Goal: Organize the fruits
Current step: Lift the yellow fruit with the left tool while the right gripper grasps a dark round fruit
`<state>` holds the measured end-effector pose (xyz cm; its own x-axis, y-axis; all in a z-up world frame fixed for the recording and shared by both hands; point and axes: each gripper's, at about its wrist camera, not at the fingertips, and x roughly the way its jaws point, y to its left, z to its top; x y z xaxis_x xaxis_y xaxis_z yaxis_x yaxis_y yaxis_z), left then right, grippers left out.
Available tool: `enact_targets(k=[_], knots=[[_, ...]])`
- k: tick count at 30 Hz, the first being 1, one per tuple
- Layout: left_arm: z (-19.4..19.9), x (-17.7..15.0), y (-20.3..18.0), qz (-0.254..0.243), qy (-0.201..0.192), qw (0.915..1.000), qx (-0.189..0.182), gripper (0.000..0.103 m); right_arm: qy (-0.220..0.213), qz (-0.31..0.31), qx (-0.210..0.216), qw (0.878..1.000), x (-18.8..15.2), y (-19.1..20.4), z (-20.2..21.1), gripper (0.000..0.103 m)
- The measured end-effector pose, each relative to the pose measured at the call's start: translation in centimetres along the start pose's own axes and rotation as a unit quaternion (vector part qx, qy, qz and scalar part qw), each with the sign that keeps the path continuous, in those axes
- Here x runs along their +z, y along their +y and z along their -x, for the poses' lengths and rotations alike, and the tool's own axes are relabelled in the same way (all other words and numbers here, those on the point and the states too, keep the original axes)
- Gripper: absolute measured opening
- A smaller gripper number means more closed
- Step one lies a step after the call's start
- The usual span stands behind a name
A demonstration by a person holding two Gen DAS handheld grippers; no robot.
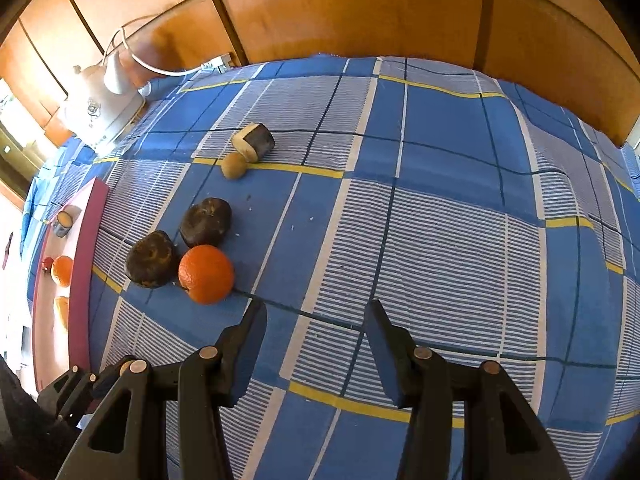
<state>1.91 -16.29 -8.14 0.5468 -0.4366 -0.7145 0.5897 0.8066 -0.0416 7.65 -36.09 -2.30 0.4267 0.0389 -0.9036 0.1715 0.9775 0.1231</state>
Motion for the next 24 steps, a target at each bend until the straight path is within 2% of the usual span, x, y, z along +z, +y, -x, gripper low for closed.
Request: enact_targets(k=[13, 15, 19, 24], knots=[[0.1, -0.1, -0.1, 0.0, -0.002, 1.0, 0.001, 0.026, -0.014, 0.004, 0.032, 0.999, 0.5, 0.9, 0.6, 0.051], [0.1, -0.1, -0.1, -0.001, -0.003, 1.0, 0.001, 0.026, -0.013, 0.002, 0.043, 0.999, 1.0, 1.4, 0.5, 0.054], [0.1, -0.1, 0.0, -0.002, -0.004, 1.0, 0.001, 0.026, -0.006, 0.001, 0.073, 0.997, 2.4, 3.1, -0.3, 0.059], [0.1, -0.1, 0.0, -0.001, -0.004, 1.0, -0.001, 0.026, 0.005, 0.023, 0.066, 0.998, 4.5, 6.3, -2.7, 0.06]])
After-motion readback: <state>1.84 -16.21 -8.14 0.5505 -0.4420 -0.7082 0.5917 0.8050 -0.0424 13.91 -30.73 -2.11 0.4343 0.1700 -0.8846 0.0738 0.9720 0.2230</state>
